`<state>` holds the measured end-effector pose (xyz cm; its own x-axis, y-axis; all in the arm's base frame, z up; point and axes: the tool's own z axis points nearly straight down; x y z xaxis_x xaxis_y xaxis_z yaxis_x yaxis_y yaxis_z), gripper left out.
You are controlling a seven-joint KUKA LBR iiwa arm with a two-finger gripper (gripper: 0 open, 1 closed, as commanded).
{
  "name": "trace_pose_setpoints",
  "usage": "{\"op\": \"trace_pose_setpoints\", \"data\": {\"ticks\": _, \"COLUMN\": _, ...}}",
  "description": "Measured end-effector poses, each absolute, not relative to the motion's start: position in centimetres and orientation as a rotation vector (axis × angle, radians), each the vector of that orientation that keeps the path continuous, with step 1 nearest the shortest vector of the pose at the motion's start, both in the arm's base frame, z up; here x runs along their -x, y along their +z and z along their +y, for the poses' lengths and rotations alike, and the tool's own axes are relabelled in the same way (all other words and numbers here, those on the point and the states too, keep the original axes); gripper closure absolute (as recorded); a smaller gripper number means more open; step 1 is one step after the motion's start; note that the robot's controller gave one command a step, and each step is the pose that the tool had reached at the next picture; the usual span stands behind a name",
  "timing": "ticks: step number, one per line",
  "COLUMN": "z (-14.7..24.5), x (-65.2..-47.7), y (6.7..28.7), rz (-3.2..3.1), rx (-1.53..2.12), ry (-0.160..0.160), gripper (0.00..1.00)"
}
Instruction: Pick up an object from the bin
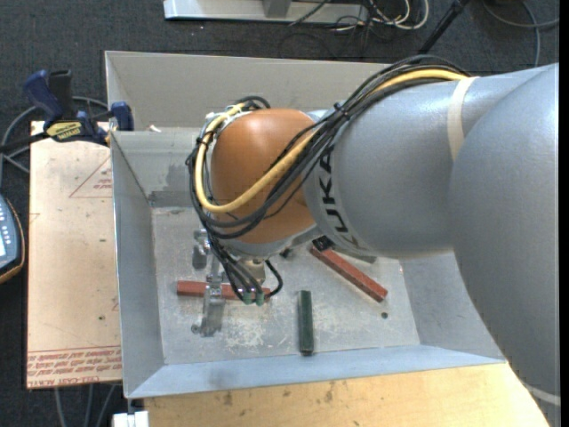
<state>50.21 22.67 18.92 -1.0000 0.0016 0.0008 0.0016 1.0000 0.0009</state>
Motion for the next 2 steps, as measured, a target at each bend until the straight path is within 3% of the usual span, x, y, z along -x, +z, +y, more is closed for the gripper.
{"op": "trace_pose_setpoints", "data": {"ticks": 1, "z": 17.57, "x": -53.49, "y": 6.52, "rz": -3.136, "rx": 0.071, "ry": 0.003, "gripper": 0.00}}
{"op": "trace_pose_setpoints", "data": {"ticks": 2, "z": 17.87, "x": -53.59, "y": 7.04, "rz": -3.141, "rx": 0.065, "ry": -0.003, "gripper": 1.00}}
